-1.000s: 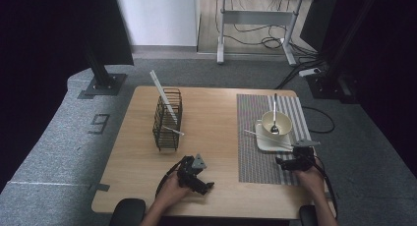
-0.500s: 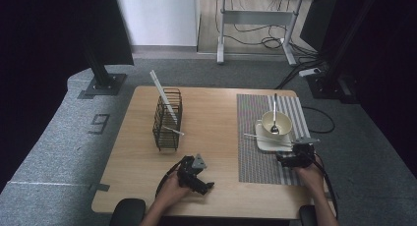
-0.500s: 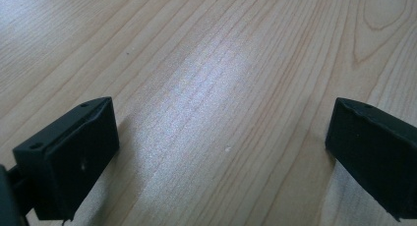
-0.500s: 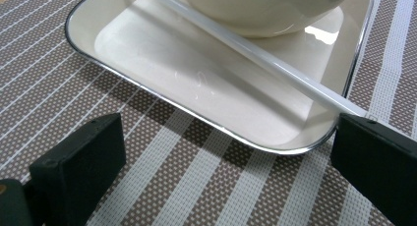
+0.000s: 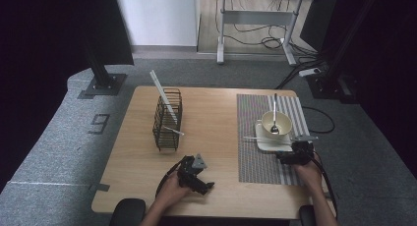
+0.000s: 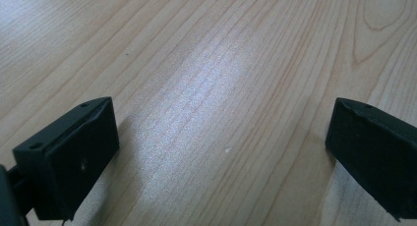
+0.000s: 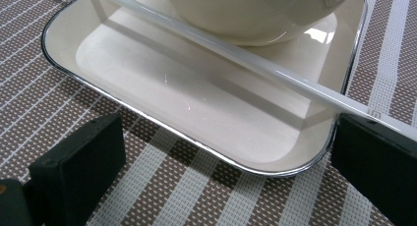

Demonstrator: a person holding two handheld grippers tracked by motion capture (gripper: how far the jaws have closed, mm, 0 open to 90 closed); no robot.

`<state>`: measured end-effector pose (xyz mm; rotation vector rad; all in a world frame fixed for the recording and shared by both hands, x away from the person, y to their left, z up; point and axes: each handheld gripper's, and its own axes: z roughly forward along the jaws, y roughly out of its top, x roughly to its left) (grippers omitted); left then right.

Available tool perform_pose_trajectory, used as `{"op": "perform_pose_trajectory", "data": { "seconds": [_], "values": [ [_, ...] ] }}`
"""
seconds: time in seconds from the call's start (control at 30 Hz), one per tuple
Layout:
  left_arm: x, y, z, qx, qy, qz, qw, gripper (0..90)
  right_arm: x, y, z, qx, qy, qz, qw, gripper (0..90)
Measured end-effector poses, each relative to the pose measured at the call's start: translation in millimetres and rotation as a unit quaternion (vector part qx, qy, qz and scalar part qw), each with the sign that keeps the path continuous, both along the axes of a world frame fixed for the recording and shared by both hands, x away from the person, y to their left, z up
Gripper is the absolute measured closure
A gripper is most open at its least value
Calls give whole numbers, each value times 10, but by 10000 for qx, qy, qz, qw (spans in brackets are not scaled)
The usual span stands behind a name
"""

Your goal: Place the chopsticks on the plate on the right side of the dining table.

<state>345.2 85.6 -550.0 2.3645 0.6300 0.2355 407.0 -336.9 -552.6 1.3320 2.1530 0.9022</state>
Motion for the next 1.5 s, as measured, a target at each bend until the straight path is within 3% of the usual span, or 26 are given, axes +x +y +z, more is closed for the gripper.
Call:
{"op": "perform_pose_trajectory", "data": {
  "seconds": [0.7, 0.9, 1.2, 1.5],
  "values": [
    [2, -5, -1, -17, 3, 2, 10000, 0, -3, -3, 13, -91, -29, -49, 9999, 0],
    [1, -5, -1, -18, 3, 2, 10000, 0, -77, -8, 55, -108, 31, 93, 9999, 0],
    [2, -4, 0, -12, 2, -2, 10000, 0, -265, -27, 129, 88, 169, 351, 9992, 0],
    [1, -4, -1, -18, 3, 3, 10000, 0, -530, 17, 261, 218, -14, 514, 9984, 0]
  ]
}}
